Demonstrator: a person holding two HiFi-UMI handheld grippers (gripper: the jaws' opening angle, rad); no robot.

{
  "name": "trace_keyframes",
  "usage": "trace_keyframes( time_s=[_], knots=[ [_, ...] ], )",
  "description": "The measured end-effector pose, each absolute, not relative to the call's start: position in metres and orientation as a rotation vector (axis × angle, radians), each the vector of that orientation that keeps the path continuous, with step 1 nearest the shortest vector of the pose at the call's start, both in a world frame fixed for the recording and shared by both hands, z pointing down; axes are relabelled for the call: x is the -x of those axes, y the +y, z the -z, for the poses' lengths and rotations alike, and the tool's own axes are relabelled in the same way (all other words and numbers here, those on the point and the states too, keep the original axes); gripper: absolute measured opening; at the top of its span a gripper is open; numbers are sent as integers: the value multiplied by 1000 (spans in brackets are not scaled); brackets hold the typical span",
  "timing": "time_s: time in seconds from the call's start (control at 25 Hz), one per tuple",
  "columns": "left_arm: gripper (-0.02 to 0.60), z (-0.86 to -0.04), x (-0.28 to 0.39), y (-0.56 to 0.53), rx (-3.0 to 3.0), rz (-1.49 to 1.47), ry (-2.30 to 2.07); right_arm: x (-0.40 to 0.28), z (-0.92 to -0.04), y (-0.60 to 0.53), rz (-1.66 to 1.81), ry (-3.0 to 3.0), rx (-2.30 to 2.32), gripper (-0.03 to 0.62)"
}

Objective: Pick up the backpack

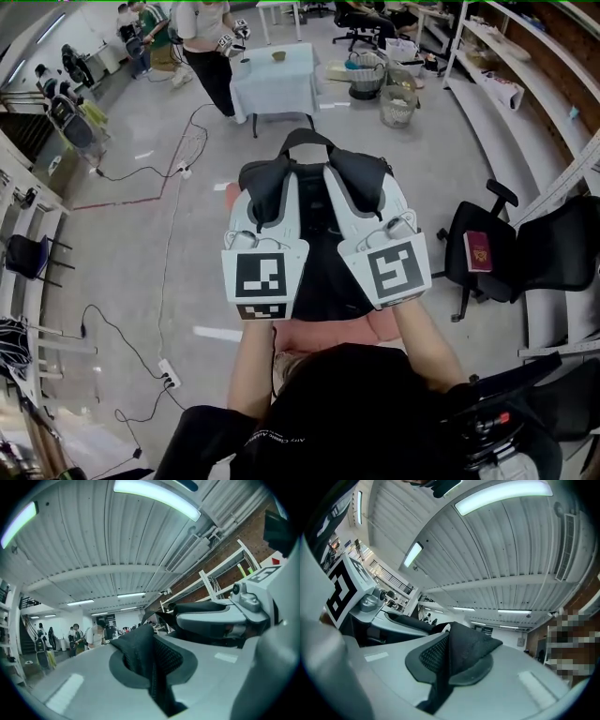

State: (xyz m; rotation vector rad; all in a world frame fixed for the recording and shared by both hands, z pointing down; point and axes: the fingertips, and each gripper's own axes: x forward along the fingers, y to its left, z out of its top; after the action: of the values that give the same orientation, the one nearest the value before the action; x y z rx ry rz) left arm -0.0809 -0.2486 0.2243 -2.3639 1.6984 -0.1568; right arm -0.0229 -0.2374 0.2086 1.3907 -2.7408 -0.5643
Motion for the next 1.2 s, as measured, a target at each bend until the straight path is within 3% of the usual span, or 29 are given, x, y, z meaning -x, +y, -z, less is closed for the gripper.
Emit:
trace_keyframes(
  time_s=[0.44, 1.2],
  knots=[
    [23, -251, 85, -259, 2427, 222, 1717, 29, -236, -250, 429, -2711, -1364, 27],
    [23, -258, 74, -264, 2409, 242, 1735, 21, -240, -263, 485, -2764, -1321, 28]
  ],
)
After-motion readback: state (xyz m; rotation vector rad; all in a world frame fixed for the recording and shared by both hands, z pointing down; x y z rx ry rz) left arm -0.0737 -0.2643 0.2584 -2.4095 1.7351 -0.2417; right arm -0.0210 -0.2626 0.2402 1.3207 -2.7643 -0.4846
